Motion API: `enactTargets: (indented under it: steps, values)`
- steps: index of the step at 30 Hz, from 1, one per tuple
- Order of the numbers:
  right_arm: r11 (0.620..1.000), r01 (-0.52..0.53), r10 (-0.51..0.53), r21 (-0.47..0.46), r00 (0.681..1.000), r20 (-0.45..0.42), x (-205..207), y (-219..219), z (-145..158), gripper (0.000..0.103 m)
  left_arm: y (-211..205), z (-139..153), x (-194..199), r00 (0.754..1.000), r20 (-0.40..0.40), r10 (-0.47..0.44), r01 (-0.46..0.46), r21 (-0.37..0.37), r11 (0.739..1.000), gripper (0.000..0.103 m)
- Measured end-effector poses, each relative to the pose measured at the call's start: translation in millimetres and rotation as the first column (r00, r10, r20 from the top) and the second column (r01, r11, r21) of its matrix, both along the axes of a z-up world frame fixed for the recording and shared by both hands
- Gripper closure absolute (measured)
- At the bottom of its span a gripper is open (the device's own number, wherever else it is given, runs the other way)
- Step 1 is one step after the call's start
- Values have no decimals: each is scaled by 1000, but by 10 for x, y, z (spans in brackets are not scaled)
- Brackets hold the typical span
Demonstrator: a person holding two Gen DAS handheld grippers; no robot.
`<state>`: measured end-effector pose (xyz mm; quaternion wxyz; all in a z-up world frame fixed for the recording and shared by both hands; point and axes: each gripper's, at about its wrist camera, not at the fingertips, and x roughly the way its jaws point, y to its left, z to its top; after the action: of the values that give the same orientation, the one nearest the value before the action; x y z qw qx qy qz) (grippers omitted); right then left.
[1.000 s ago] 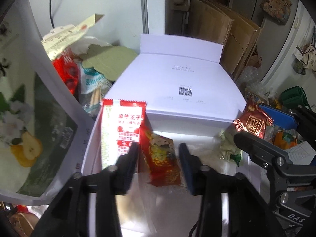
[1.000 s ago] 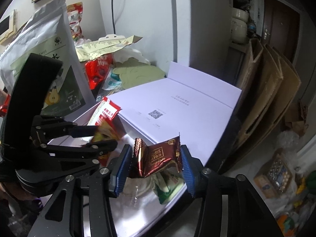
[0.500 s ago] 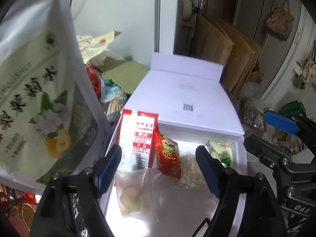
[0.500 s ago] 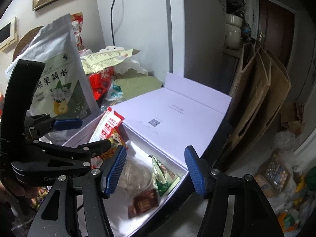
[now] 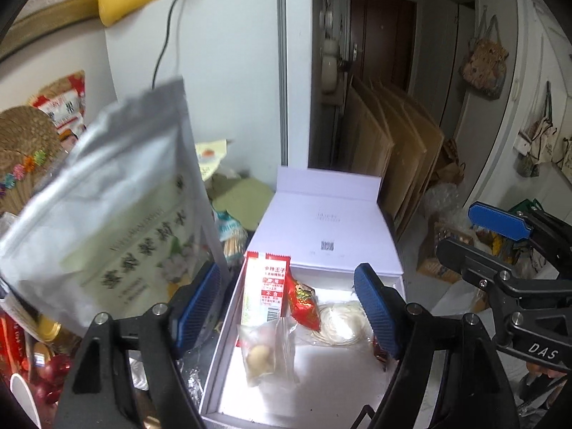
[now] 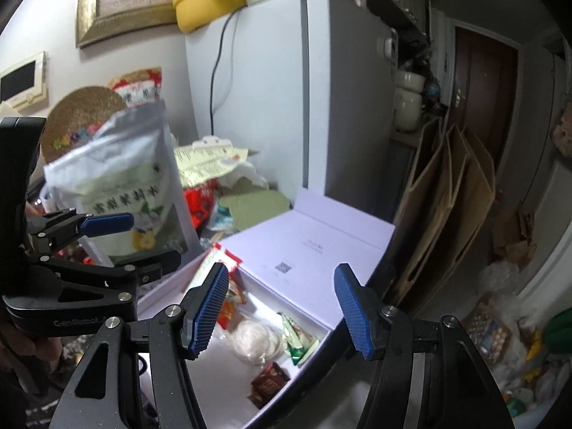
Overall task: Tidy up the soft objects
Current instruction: 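Lower both packets into the lavender box and open both tools, then withdraw both open tools from the box toward the counter items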
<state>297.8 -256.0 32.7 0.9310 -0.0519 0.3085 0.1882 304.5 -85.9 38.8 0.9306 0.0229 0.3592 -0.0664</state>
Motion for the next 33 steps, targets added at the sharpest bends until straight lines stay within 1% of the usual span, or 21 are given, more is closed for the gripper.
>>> enactTargets:
  steps: [8, 13, 16, 18, 20, 22, 23, 26, 28, 31, 33]
  values:
    - [1000, -3, 2, 18, 999, 52, -375, 30, 277, 41, 75, 295, -407, 997, 80, -7, 9, -27, 1000, 26]
    - [1000, 1, -2, 20, 996, 92, -643, 66, 390, 41, 105, 359, -645, 993, 118, -2, 4, -17, 1000, 26]
    - [1000, -7, 5, 24, 994, 109, -796, 79, 427, 37, 125, 399, -806, 993, 119, -18, 22, -33, 999, 26]
    - [1000, -12, 9, 24, 992, 125, -924, 85, 460, 36, 137, 424, -900, 991, 130, -12, 17, -34, 999, 25]
    - [1000, -15, 11, 25, 989, 144, -1051, 76, 490, 32, 150, 466, -1047, 989, 151, 2, 2, -24, 1000, 20]
    - [999, -15, 9, 31, 986, 167, -1194, 73, 530, 31, 164, 496, -1153, 987, 163, 12, -9, -24, 1000, 9]
    - [999, -17, 11, 32, 985, 175, -1254, 74, 543, 30, 177, 515, -1239, 984, 178, 20, -15, -27, 1000, 7]
    - [999, -29, 22, 34, 982, 188, -1406, 81, 560, 25, 191, 554, -1440, 978, 208, 32, -28, -20, 999, 6]
    - [999, -29, 22, 36, 980, 198, -1513, 90, 570, 24, 194, 558, -1568, 977, 213, 32, -29, -18, 999, 6]
    - [998, -38, 28, 44, 978, 208, -1681, 90, 559, 20, 199, 539, -1724, 977, 212, 33, -29, -24, 999, 6]
    - [998, -44, 33, 47, 977, 212, -1785, 96, 542, 19, 197, 514, -1826, 976, 215, 30, -25, -25, 999, 6]
